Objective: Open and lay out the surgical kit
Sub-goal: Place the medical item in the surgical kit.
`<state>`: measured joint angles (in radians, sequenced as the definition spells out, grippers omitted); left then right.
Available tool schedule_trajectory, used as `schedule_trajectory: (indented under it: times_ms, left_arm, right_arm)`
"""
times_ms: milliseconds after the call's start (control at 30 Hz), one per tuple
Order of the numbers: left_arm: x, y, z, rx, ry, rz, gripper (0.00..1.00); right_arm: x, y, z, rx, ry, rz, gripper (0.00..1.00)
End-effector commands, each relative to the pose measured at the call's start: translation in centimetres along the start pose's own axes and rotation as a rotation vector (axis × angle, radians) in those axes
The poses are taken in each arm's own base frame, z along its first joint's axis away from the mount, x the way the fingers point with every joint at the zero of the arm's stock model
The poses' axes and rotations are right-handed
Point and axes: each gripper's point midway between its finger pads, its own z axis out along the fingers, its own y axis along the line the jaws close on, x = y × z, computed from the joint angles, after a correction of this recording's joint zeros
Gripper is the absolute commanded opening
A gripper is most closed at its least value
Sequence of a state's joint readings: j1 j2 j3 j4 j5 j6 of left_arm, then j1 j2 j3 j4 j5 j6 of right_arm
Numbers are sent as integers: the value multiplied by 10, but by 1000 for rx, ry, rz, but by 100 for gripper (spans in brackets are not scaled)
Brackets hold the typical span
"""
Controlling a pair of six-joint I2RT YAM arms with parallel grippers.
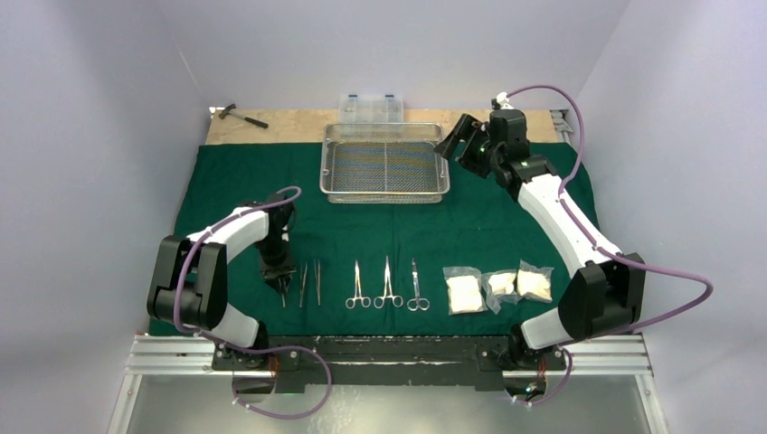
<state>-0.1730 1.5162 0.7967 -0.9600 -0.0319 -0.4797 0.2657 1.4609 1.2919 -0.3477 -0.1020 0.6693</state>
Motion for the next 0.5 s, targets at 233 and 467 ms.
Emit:
schedule_trajectory:
  times_ms: [233,467]
  left_arm:
    - [-20,-3,-30,2,-88,-7,36]
    - [-71,-14,-125,71,-359,-37,58]
  right_arm:
    - [-14,11,-10,-52,-24,-6,82]
    - [-17,11,-27,-28,-37,22,83]
